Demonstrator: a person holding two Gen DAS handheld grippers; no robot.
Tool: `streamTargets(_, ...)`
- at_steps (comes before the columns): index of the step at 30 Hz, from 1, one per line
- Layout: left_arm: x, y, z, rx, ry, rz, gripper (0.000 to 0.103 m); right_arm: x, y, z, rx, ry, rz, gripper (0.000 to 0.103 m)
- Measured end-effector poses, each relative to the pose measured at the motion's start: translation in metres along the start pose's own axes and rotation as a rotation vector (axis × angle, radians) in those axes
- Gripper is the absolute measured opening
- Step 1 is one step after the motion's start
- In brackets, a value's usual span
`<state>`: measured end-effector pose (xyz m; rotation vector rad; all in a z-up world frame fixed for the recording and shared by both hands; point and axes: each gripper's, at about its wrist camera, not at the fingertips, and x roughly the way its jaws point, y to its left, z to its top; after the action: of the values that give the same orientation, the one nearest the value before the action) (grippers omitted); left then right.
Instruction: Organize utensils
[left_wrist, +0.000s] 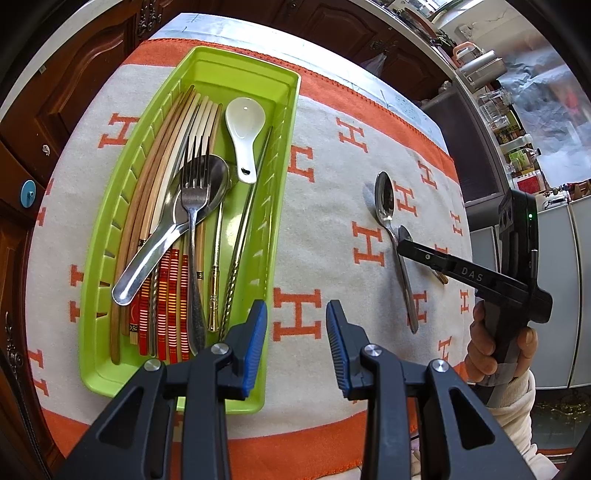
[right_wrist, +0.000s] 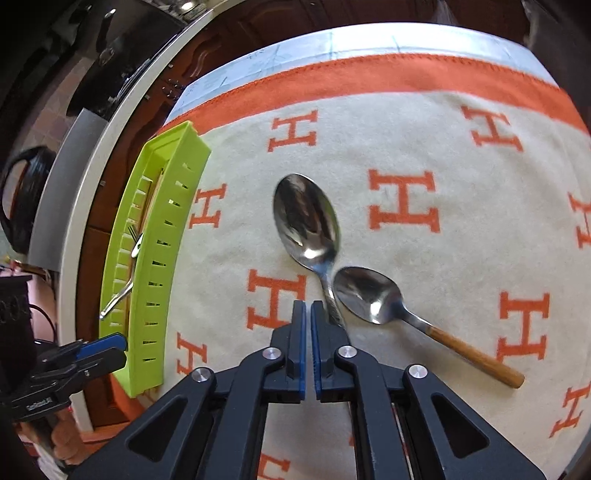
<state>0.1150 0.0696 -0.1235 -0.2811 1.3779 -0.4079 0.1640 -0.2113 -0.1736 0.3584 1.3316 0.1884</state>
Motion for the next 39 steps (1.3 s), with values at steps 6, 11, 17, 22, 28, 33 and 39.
streamTargets(6,0.001,0.002,0.0,-0.006,0.01,0.005,0.03,0.0,-0.036,0.0,0.074,0.024,0.075,0.025)
streamTargets(11,0.005,-0.001,0.0,-0.001,0.017,0.012,0.034,0.007,-0.036,0.004,0.017,0.046,0.116,0.025)
streamTargets(17,0.006,-0.005,0.001,0.005,0.018,0.018,0.037,0.017,-0.013,0.012,-0.134,0.105,0.1,0.025)
streamTargets(22,0.007,-0.005,0.001,0.003,0.016,0.017,0.038,0.021,0.002,0.017,-0.225,0.127,0.063,0.025)
streamTargets(28,0.003,-0.003,-0.002,-0.003,0.012,-0.003,0.038,0.029,0.032,0.013,-0.348,0.108,-0.149,0.008)
streamTargets(33,-0.005,0.002,-0.003,-0.002,-0.003,-0.007,0.038,0.033,0.058,-0.001,-0.41,0.037,-0.321,0.008)
streamTargets(39,-0.011,0.01,-0.001,-0.014,-0.017,-0.017,0.038,0.028,0.058,-0.009,-0.37,0.005,-0.336,0.008)
